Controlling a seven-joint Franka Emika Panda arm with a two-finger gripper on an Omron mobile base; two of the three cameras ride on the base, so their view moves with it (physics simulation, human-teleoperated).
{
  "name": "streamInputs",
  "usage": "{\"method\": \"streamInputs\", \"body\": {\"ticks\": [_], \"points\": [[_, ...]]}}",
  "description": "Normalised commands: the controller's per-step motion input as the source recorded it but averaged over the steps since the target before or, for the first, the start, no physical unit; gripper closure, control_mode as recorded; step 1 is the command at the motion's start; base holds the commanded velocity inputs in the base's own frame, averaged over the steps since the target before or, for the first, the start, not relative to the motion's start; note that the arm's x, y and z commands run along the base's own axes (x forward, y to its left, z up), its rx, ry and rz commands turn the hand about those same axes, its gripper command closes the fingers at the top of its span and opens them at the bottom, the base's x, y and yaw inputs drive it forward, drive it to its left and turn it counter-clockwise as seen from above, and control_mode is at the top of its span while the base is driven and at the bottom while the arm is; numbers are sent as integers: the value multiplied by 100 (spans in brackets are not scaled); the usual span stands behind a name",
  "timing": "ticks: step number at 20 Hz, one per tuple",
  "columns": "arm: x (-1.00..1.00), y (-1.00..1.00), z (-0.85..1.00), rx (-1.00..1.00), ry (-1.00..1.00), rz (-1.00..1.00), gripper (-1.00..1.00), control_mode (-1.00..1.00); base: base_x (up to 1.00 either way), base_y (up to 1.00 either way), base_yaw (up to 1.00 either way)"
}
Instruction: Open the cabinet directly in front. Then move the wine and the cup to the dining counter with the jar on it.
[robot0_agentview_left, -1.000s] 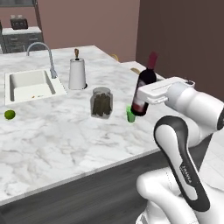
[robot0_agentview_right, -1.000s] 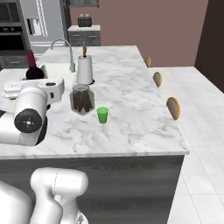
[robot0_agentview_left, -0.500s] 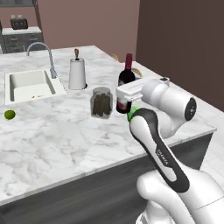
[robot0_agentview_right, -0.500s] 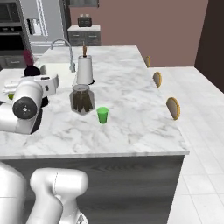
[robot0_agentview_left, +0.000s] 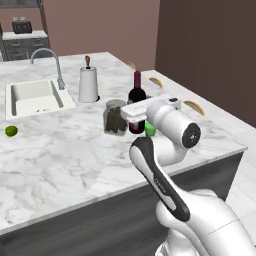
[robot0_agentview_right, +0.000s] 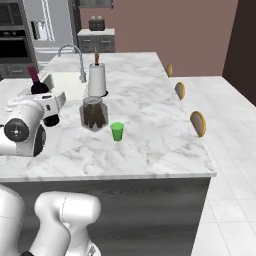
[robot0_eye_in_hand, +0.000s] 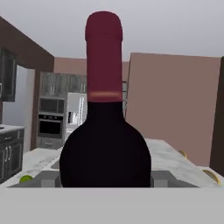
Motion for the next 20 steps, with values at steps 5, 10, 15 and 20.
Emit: {"method": "streamInputs", "body": {"ticks": [5, 10, 15, 20], "points": [[0, 0, -2, 0, 11, -14, 100, -100, 0, 0, 0], [15, 0, -1, 0, 3, 0, 100, -100, 0, 0, 0], [49, 0, -19, 0, 9, 0, 100, -100, 0, 0, 0], [53, 6, -42, 0, 10, 0, 100, -100, 0, 0, 0]]}}
